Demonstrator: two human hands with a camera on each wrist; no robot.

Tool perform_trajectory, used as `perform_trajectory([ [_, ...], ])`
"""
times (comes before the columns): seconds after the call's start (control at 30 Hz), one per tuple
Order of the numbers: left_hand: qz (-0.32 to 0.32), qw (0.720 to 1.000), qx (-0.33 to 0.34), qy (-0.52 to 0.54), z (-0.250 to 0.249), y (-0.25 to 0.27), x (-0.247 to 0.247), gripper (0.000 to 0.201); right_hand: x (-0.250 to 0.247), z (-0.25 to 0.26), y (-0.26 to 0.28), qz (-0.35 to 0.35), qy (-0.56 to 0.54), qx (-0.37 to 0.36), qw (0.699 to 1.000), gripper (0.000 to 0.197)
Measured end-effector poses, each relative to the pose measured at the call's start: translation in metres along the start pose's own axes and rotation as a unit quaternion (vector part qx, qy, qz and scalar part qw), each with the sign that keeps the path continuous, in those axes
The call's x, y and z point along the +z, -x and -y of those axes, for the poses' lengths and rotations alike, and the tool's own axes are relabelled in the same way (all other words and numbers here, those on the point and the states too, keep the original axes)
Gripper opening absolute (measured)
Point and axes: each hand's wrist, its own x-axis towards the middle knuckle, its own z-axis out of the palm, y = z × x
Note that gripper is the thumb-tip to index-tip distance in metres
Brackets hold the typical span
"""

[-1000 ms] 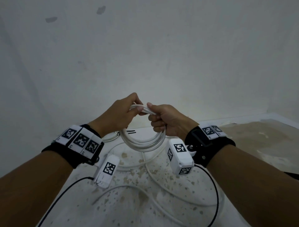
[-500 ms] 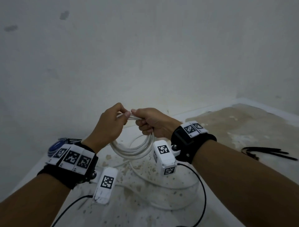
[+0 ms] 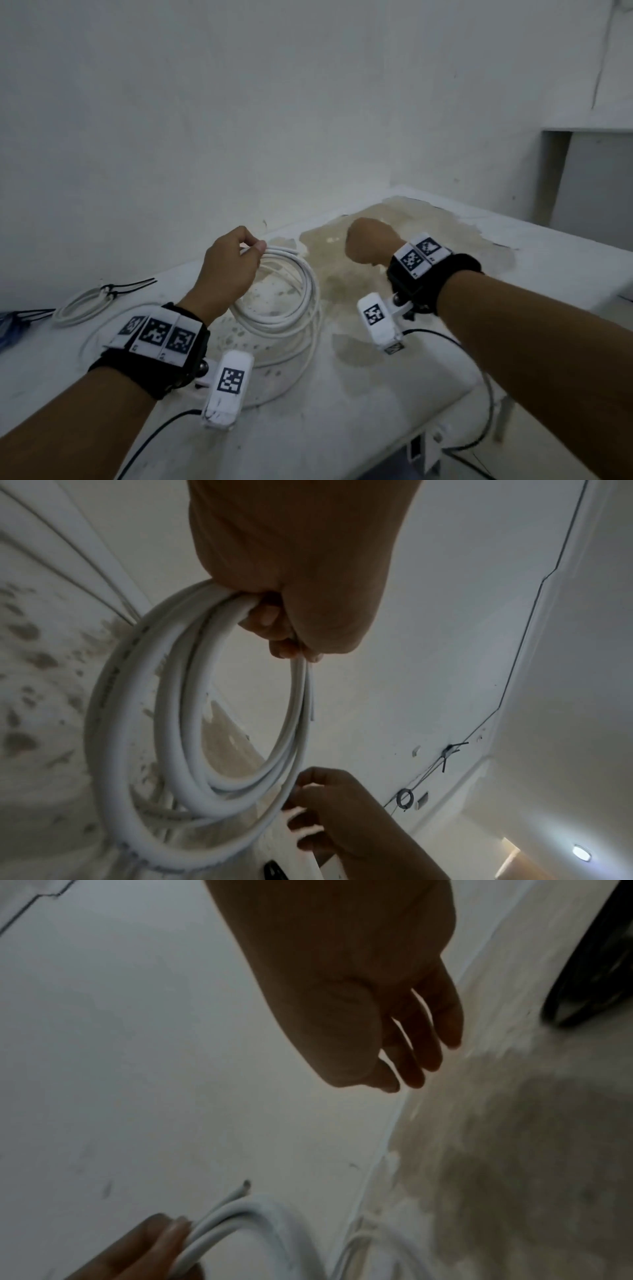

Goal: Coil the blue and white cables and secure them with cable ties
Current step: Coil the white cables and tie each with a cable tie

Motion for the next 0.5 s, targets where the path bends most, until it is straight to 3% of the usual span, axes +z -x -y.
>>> perform_trajectory([
  [0.1,0.018,1.000,-0.007,0.007,-0.010,0.003,0.015,0.020,-0.012,-0.039,0.011,0.019,0.105,0.036,0.994,0.038],
  [0.27,0.033,0.999,-0.017,0.023,-0.021,0.005,0.026,0.021,-0.008,-0.048,0.023,0.108,0.147,0.054,0.982,0.041],
  [0.5,0.034,0.999,-0.027,0.026,-0.019,0.006,0.019,0.021,-0.008,-0.044,0.022,0.057,0.175,0.024,0.983,0.040],
])
